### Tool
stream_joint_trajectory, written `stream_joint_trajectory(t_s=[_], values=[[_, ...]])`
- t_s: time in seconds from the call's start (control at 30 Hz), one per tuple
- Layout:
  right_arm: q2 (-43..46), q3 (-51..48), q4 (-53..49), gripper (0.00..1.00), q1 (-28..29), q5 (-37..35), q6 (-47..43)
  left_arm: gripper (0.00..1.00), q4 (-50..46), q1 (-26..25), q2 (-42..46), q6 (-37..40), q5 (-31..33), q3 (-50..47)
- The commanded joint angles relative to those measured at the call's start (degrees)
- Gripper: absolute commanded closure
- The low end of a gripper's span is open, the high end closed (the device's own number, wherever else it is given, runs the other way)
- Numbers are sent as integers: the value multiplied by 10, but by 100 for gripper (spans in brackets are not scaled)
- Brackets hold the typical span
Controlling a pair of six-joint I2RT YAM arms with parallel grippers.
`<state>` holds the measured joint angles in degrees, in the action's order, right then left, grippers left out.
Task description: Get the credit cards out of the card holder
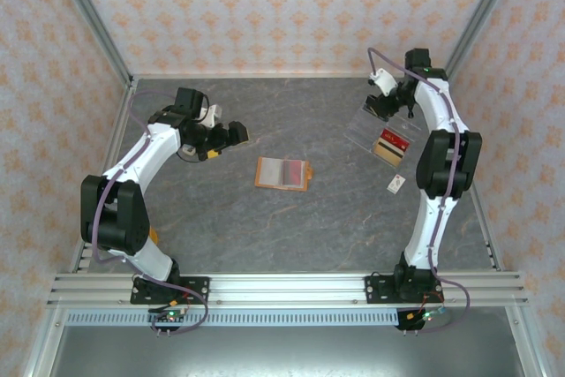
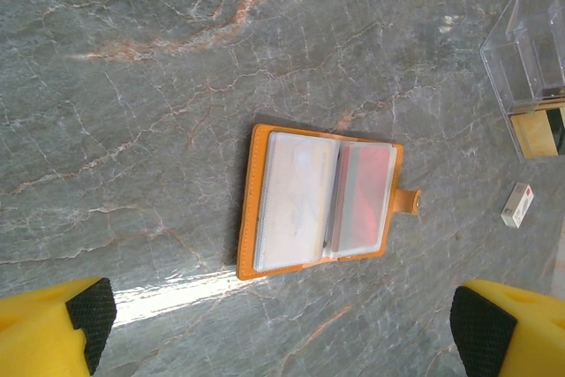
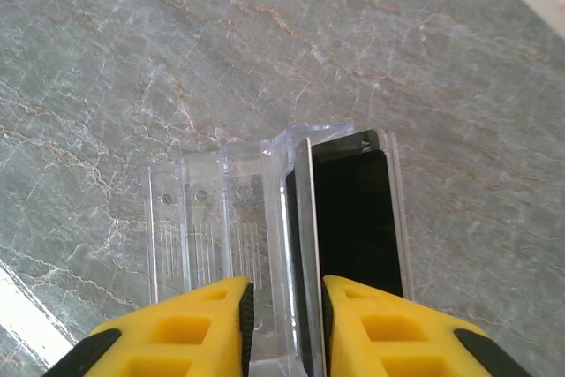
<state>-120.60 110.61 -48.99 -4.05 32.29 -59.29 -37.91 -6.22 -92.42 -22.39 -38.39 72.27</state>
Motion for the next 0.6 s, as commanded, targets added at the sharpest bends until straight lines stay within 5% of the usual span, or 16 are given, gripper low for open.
stream_joint_trajectory(t_s=[0.0, 0.33, 0.57], values=[[35, -6, -3, 73, 0, -10, 7, 0, 11, 5, -5, 7, -9, 6], [44, -13, 19, 74, -1, -18, 36, 0, 10, 6, -1, 6, -7, 6], [91, -48, 71, 74, 2, -4, 139, 0, 10, 5, 11, -6, 13, 2]])
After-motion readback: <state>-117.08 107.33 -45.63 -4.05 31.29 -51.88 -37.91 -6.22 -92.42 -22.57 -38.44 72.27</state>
